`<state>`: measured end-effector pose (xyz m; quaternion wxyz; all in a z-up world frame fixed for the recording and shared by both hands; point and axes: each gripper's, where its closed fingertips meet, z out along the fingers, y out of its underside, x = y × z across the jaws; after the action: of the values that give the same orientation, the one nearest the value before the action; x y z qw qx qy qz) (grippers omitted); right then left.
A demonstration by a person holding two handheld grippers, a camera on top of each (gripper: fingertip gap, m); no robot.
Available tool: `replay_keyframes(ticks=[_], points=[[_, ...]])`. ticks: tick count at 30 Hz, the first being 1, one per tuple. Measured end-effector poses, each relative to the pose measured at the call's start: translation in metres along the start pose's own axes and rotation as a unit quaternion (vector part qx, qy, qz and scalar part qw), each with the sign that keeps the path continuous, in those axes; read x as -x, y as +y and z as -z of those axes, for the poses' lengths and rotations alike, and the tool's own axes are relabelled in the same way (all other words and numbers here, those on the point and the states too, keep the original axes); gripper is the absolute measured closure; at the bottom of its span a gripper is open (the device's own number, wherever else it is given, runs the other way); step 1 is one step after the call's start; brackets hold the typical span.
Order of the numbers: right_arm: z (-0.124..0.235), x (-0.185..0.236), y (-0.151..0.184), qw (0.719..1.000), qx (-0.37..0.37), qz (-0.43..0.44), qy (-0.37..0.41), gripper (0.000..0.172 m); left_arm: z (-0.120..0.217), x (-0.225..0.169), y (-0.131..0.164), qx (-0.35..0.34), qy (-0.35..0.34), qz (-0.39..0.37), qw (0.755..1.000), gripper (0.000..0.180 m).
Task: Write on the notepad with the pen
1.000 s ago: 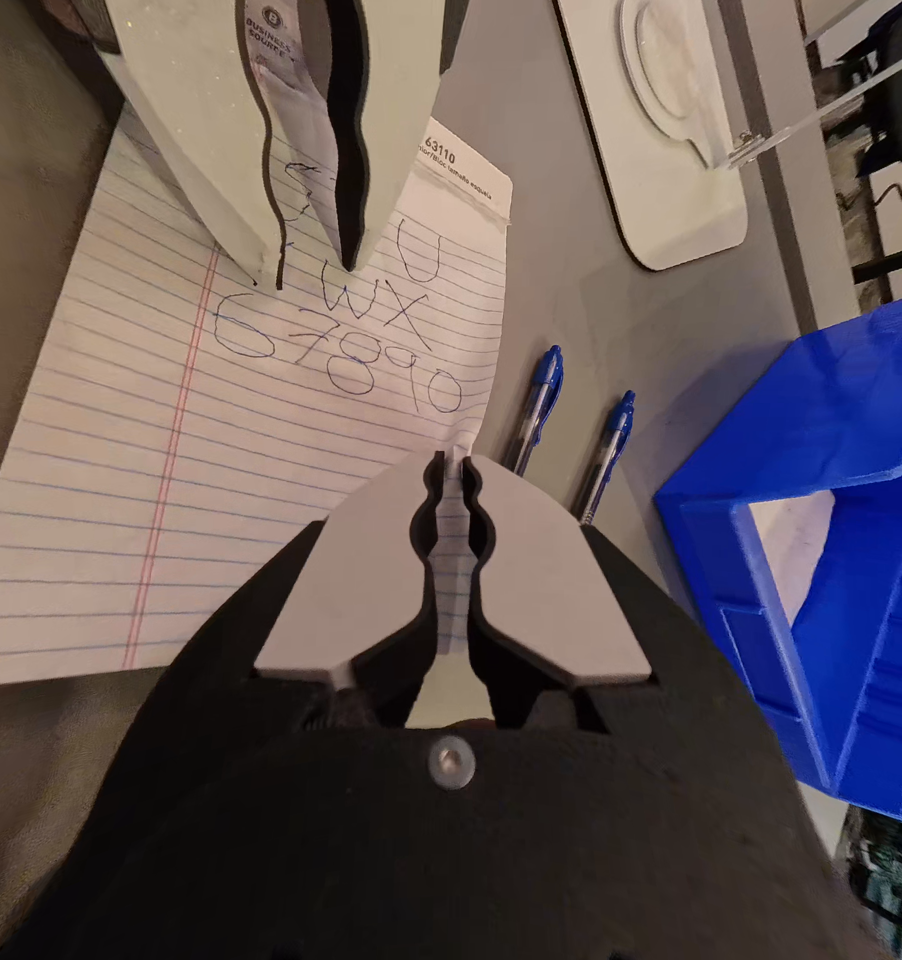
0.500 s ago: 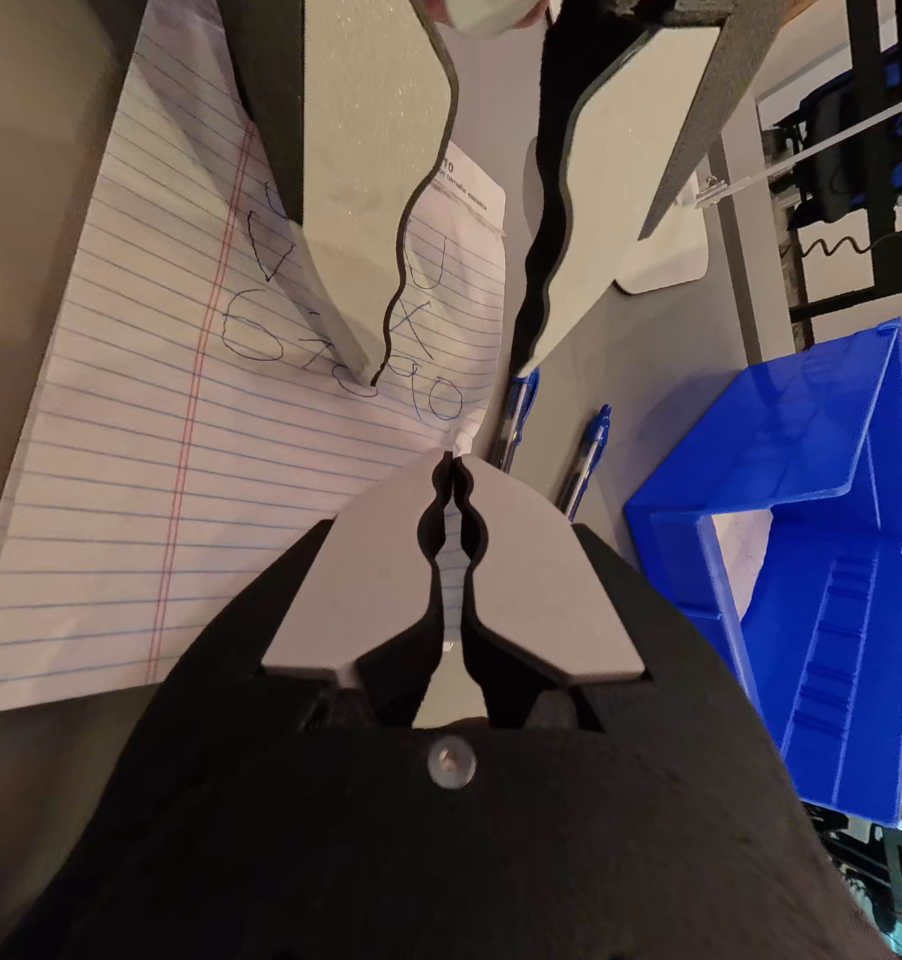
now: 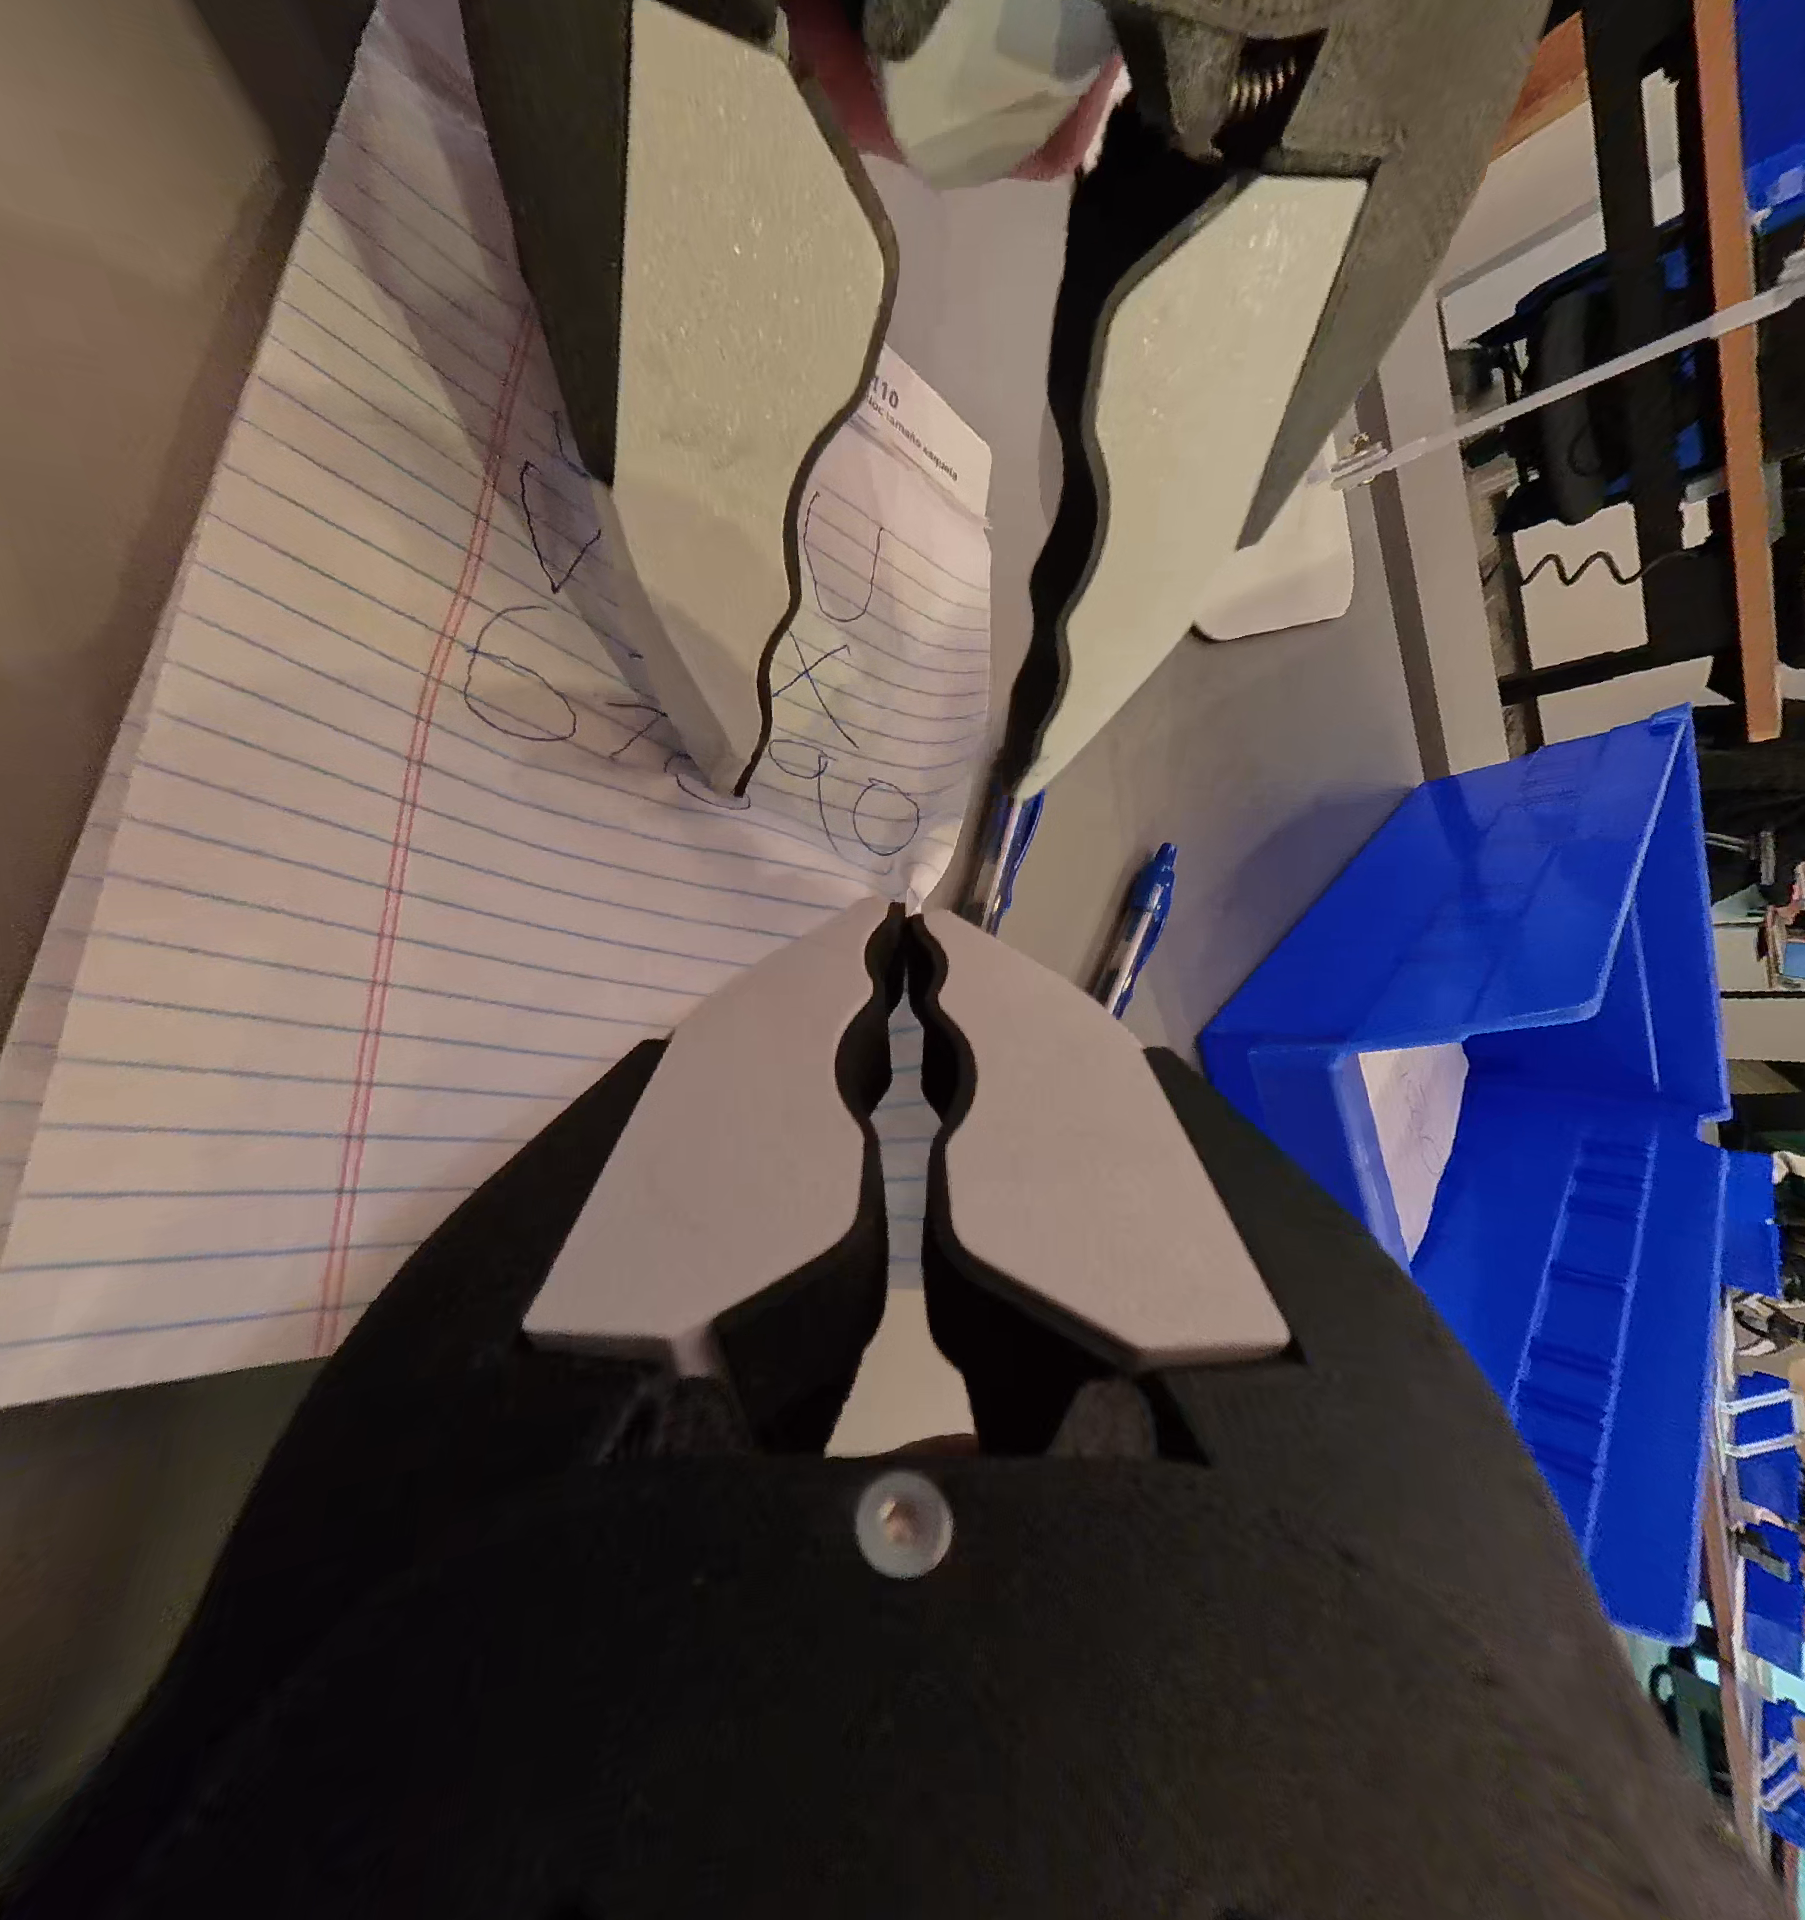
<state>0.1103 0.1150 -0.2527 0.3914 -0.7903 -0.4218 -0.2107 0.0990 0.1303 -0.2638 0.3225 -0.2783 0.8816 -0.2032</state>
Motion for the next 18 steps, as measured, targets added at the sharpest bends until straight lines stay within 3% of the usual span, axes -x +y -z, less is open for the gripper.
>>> replay_keyframes(ticks=[12,18], points=[[0.006,-0.001,-0.006,1.000,-0.019,0.012,0.000,0.171,-0.001,-0.012,-0.001,-0.007,0.027,-0.029,0.999,0.151],[0.012,0.002,-0.006,0.998,-0.038,-0.017,-0.035,0.147,-0.001,-0.014,-0.002,-0.007,0.016,-0.036,0.999,0.153]])
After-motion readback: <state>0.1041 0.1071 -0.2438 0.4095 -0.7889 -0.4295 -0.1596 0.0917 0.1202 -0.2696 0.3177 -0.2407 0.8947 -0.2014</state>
